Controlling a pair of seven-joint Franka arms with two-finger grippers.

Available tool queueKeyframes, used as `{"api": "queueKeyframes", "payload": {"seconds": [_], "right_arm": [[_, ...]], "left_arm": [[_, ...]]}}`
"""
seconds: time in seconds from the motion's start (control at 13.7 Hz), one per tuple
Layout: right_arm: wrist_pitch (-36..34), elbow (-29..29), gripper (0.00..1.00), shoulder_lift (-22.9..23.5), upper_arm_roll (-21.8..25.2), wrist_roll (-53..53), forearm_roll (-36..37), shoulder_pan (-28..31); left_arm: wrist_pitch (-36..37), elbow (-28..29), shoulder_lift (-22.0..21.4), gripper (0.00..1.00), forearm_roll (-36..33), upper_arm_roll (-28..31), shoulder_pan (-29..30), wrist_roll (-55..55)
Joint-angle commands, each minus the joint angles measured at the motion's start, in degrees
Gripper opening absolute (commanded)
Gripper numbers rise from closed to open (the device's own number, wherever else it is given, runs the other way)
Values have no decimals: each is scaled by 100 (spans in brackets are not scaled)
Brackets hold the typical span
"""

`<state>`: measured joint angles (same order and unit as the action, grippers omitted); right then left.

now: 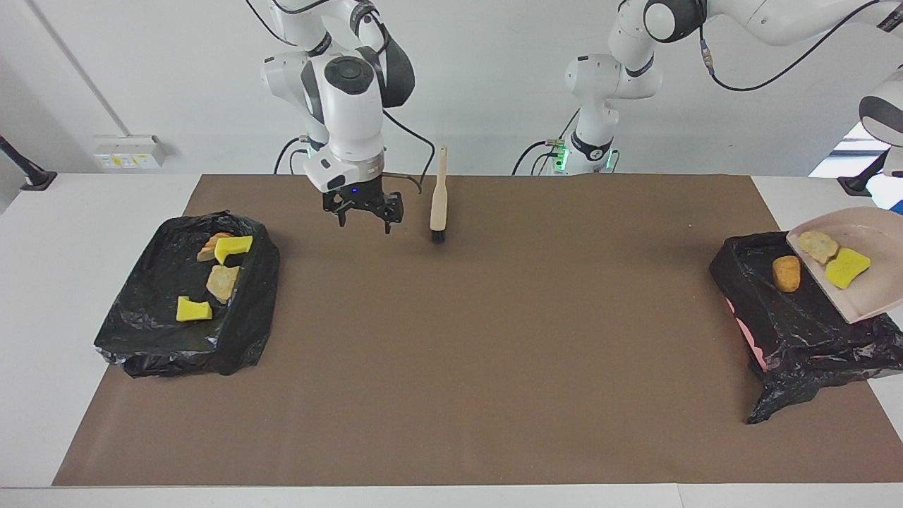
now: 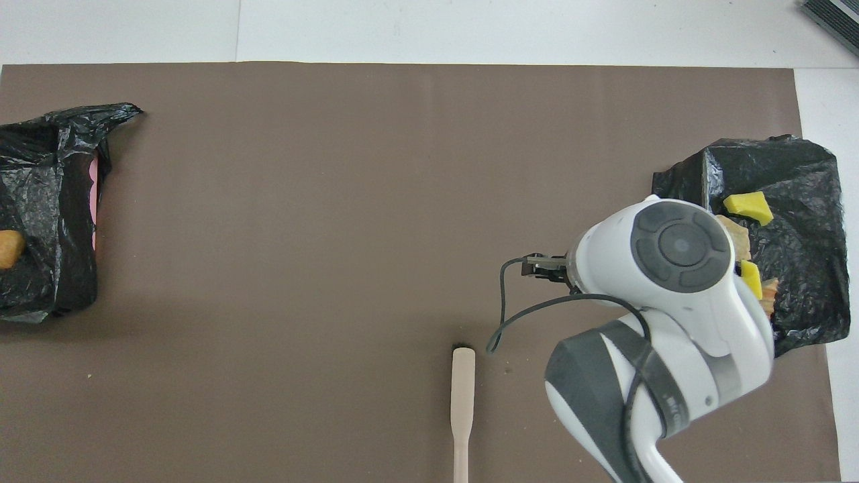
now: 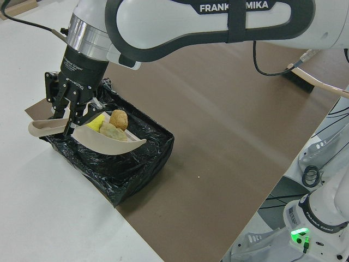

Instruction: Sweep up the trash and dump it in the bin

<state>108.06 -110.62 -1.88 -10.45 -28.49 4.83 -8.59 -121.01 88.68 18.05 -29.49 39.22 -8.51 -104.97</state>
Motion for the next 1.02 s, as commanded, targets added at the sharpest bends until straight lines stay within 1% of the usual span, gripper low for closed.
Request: {"api": "queueKeyframes", "payload": {"seconds": [0.0,0.22,0.29,0.44,0.51,0.59,0.66,0.81,0.95], "right_arm": [[-670,697,100,4,-72,528,18,392],[-1145,1181,100,-66,-63,643,-44,780],[-1347,1348,100,-67,-63,678,-44,824],[-1734,1708,100,-67,68,678,-53,824],[-1892,1832,100,-67,182,731,-53,824],[-2042,1955,100,-84,262,818,-140,824],[-2252,2121,100,-128,402,915,-289,824],[-2586,2325,100,-224,709,1152,-325,824],[-2685,2395,100,-321,1157,1625,-316,824]], "left_arm": [[244,-184,41,0,-530,7,-19,-93],[253,-202,41,0,-927,-29,16,-94],[253,-210,15,0,-1075,-37,16,-85],[262,-202,-46,0,-1601,-99,16,-76],[254,-184,-117,0,-1778,-116,16,-59],[280,-149,-109,0,-1963,-125,16,11],[349,-71,-195,0,-2121,-186,-1,212],[481,149,-371,0,-2490,-475,-1,397],[876,465,-687,0,-3165,-932,-1,889]]}}
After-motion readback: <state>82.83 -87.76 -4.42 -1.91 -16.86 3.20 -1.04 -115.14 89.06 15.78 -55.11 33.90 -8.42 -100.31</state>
